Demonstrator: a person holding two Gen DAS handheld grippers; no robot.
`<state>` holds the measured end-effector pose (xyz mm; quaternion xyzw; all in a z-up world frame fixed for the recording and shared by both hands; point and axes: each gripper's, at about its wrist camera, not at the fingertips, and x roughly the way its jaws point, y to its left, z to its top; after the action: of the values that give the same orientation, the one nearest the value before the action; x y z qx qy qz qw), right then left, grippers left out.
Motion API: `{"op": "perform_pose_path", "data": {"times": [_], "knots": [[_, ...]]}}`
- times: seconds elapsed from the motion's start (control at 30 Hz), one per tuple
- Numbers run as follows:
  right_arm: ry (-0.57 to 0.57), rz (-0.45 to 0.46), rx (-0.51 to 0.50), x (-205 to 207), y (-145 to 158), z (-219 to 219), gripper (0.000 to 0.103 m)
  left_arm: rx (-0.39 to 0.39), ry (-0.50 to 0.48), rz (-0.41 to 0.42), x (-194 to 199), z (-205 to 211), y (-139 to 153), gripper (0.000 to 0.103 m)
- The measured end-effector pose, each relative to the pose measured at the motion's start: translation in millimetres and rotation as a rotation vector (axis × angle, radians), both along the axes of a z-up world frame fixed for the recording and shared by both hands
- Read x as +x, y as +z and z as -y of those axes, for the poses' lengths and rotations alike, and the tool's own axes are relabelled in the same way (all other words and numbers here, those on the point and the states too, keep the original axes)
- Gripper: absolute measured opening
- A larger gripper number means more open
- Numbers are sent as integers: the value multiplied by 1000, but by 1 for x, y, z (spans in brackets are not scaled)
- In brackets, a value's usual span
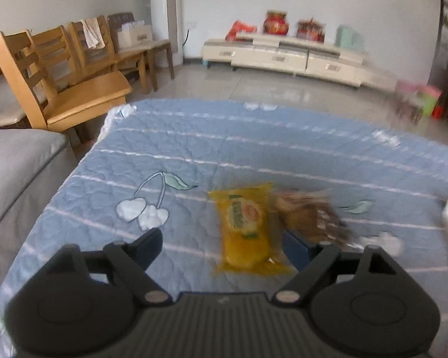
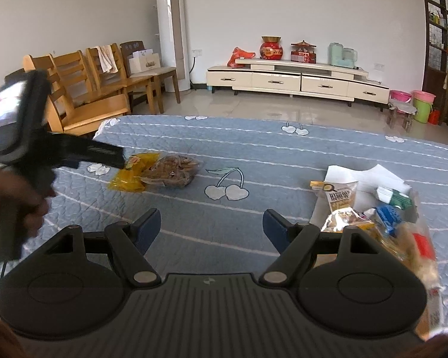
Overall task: Organize snacks
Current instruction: 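Grasp the yellow chip bag with the left gripper while the right grasps the clear cookie bag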
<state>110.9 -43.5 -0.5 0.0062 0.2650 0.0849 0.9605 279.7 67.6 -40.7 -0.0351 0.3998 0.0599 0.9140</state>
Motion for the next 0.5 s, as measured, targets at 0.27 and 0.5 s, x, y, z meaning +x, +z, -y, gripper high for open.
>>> {"op": "perform_pose_path", "data": {"times": [0.27, 0.5], "knots": [[8, -34, 13, 49, -13, -9, 100, -43, -28, -58, 33, -11, -39, 52], [63, -100, 65, 112, -25, -44, 103, -50, -16, -29, 13, -39, -28, 36]]}}
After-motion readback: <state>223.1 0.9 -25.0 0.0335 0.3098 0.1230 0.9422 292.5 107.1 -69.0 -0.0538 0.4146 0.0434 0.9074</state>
